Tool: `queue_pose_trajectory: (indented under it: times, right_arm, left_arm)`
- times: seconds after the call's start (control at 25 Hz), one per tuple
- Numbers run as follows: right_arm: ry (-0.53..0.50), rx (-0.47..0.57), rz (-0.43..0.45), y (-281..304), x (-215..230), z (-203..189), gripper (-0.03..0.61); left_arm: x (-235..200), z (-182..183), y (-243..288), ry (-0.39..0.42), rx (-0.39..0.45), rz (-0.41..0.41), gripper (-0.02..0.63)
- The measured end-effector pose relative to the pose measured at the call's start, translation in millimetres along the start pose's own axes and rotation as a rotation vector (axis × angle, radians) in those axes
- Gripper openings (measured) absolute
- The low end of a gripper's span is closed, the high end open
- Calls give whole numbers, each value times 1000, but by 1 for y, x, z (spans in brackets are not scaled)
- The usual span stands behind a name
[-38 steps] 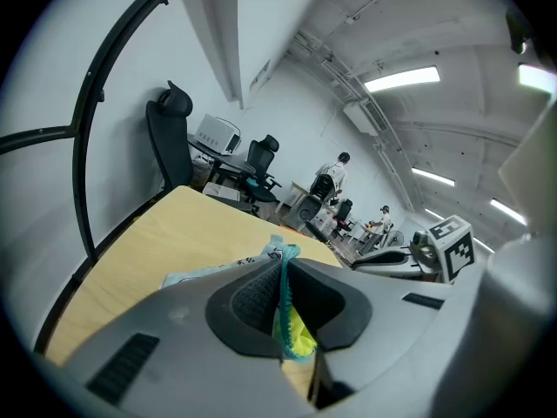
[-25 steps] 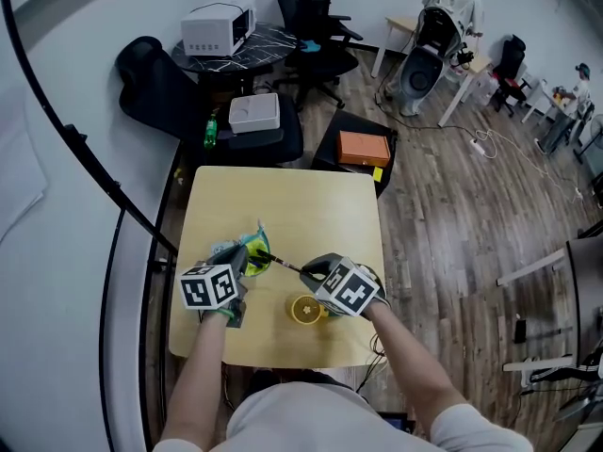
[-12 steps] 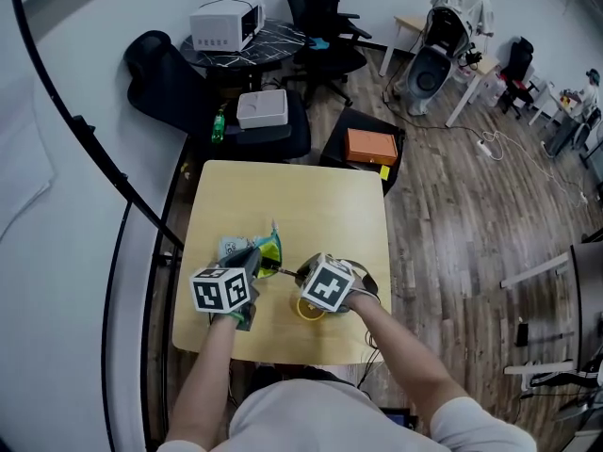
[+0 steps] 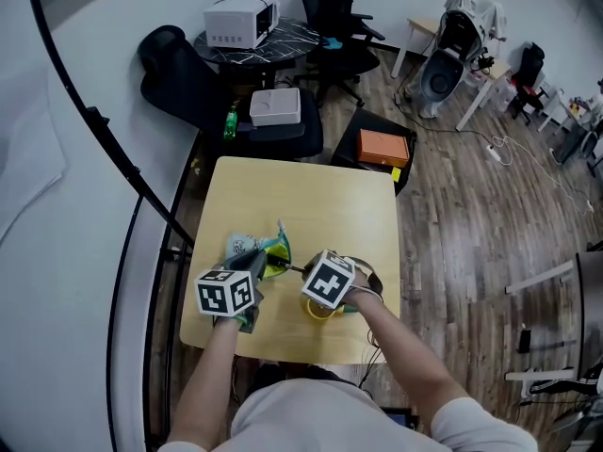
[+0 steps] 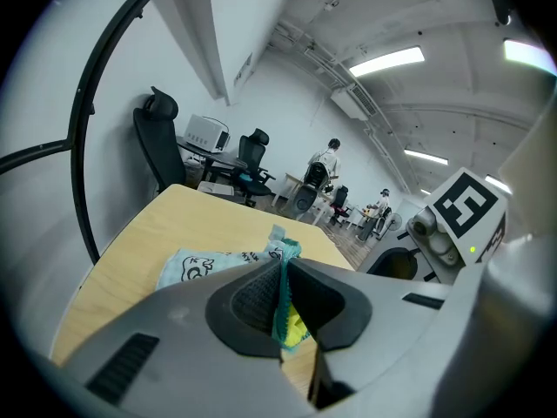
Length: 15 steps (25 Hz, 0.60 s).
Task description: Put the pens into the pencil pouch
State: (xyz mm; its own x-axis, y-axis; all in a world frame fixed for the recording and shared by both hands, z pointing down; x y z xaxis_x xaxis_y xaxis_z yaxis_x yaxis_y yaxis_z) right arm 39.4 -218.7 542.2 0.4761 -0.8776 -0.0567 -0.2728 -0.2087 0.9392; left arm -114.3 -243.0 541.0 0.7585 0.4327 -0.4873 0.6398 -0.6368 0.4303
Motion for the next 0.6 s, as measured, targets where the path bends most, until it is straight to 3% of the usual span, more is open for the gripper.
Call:
queue_pose_trajectory:
  times: [0.6]
  right_arm:
    - [40, 127, 21, 11, -2, 36, 37]
  left_arm:
    - [13, -1, 4, -38, -10, -92, 29]
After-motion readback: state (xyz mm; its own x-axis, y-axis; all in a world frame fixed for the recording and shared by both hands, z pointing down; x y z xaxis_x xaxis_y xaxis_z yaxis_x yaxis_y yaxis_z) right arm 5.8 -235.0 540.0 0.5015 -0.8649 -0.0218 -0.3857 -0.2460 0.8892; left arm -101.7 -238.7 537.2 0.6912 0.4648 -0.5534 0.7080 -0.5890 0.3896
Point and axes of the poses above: the fingertips, and each gripper's own axes: y forward along the fingers, x to its right, z out of its top, the point moved 7 cm from there along -y, backward along the fingers, and after that the axes turned 1 degree about -y, right-handed, at the moved point
